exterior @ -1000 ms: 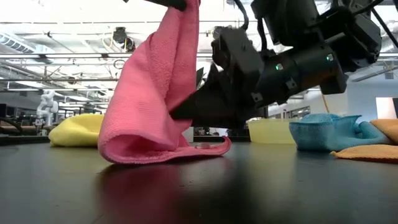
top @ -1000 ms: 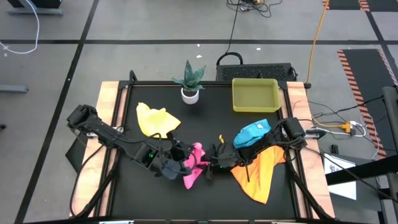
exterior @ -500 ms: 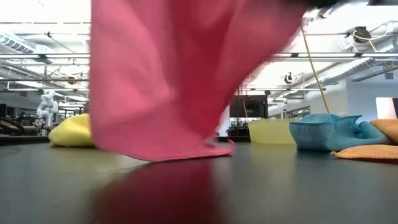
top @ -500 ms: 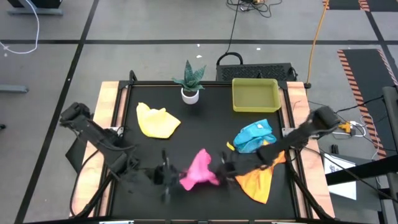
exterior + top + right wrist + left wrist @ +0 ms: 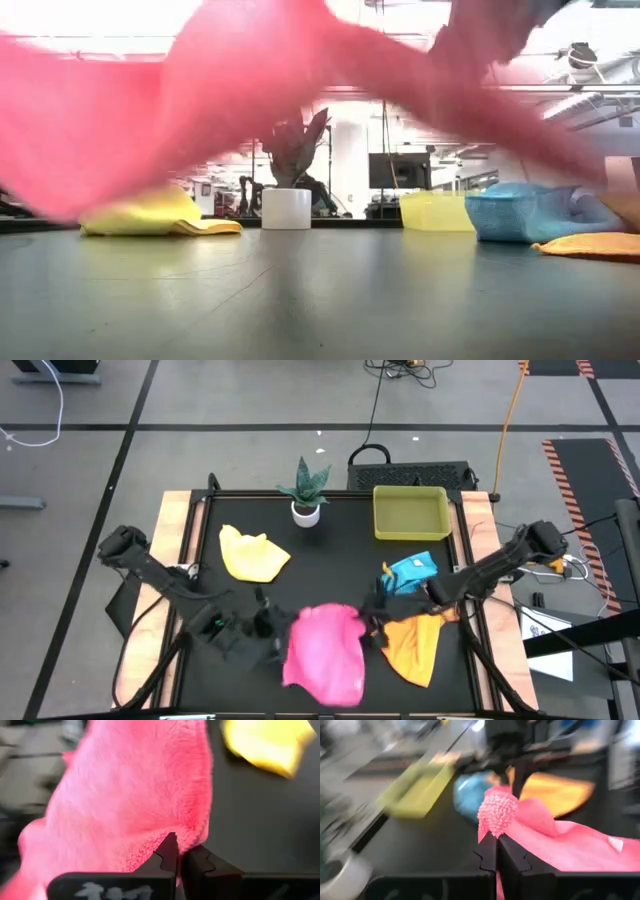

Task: Fold microfiber towels
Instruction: Fold the pink microfiber cloth

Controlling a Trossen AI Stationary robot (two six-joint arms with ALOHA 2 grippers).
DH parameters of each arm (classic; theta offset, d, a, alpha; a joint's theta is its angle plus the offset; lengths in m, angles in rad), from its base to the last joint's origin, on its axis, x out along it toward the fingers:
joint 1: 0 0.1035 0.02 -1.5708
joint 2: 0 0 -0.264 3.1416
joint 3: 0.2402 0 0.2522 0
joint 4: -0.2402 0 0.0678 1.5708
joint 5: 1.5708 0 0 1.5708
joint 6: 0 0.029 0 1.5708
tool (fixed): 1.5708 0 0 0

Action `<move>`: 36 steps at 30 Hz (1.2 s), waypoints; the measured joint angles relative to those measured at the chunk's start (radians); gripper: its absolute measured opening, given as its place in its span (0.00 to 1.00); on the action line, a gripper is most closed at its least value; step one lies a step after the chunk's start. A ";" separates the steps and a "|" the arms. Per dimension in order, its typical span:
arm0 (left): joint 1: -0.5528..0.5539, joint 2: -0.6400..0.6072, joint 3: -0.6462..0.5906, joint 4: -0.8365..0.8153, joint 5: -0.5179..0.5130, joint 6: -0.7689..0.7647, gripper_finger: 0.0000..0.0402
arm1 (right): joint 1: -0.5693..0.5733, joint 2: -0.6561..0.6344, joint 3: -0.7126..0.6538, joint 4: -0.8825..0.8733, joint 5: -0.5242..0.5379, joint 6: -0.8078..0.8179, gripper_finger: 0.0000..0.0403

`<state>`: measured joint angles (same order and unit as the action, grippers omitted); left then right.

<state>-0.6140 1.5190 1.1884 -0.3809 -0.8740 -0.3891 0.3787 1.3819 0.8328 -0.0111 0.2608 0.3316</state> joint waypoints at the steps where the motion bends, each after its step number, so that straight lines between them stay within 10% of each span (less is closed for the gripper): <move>1: 0.024 0.002 -0.034 0.008 -0.002 -0.030 0.02 | -0.030 0.009 -0.023 -0.002 -0.001 0.007 0.00; 13: 0.223 0.000 -0.445 0.283 0.071 -0.250 0.04 | -0.254 0.086 -0.127 0.049 -0.001 -0.105 0.10; 28: 0.196 -0.001 -0.467 0.355 0.081 -0.206 0.03 | -0.276 0.034 -0.166 -0.052 -0.077 0.304 0.46; 36: 0.185 -0.001 -0.467 0.394 0.081 -0.155 0.05 | -0.336 0.106 -0.315 0.359 -0.194 0.385 0.46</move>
<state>-0.4294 1.5185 0.7219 0.0127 -0.7926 -0.5446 0.0423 1.4879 0.5176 0.3480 0.0672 0.7168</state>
